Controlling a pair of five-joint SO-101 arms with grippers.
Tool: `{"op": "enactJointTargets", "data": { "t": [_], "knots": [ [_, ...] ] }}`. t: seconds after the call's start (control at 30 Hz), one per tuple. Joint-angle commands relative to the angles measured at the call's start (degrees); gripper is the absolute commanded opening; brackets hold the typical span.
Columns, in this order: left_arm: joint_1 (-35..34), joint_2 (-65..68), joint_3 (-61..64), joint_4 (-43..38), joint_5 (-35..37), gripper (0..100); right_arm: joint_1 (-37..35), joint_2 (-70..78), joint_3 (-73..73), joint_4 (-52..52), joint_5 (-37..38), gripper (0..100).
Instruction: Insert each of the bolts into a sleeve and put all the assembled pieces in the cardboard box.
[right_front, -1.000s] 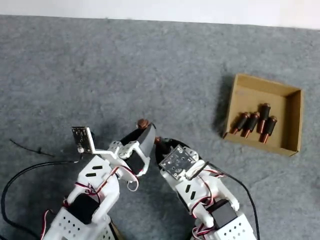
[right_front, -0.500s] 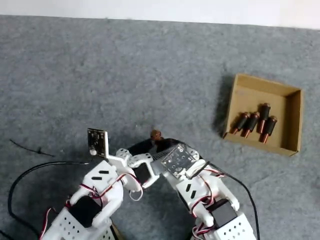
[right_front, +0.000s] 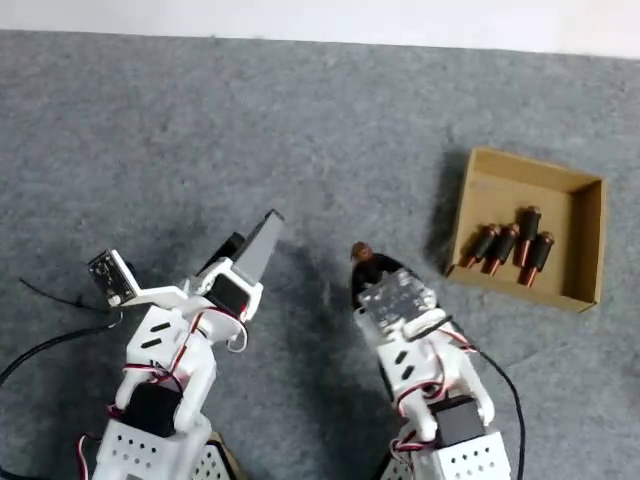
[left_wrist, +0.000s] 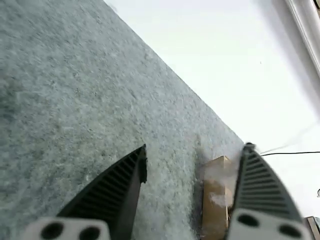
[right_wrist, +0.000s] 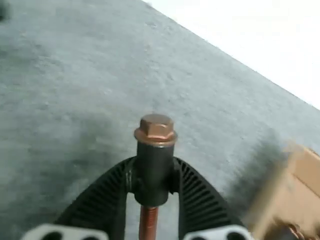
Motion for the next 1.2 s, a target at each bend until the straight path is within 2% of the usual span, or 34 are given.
{"op": "enactJointTargets", "data": {
  "t": [0.0,0.07,0.13,0.3,0.5,0.63,0.77,0.83,1.0,1.17],
  "knots": [
    [-0.4,-0.7,-0.5,-1.5,-1.2,24,9.9,-0.9,5.0,-2.6,-3.1,0.5],
    [0.1,-0.7,0.0,-1.5,-3.1,21,15.8,-0.7,4.9,-5.9,-8.4,0.5],
    [0.3,-0.8,0.4,-1.5,-3.4,19,20.0,-0.5,4.9,-9.0,-10.5,0.5],
    [0.3,-0.8,0.5,-1.5,-3.4,18,21.7,-0.3,3.1,-9.0,-4.6,0.5],
    [0.0,-0.8,1.4,-1.5,-3.5,18,24.6,6.5,-6.9,-5.1,-11.0,0.5],
    [0.0,-0.7,1.6,-1.4,-5.1,18,25.0,21.5,-18.6,-5.1,-12.7,0.5],
    [0.0,-0.7,1.6,-1.3,-6.3,18,25.8,44.3,-31.9,-5.1,-12.8,0.5],
    [0.0,-0.7,1.6,-1.2,-6.3,18,28.7,55.3,-39.2,-5.1,-13.7,0.5],
    [0.0,-0.7,1.6,0.4,-6.4,18,39.8,79.1,-58.2,-5.0,-23.7,0.5],
    [0.0,-0.7,1.6,0.4,-6.4,18,44.8,95.3,-70.5,-4.9,-19.4,0.5]
  ]
}}
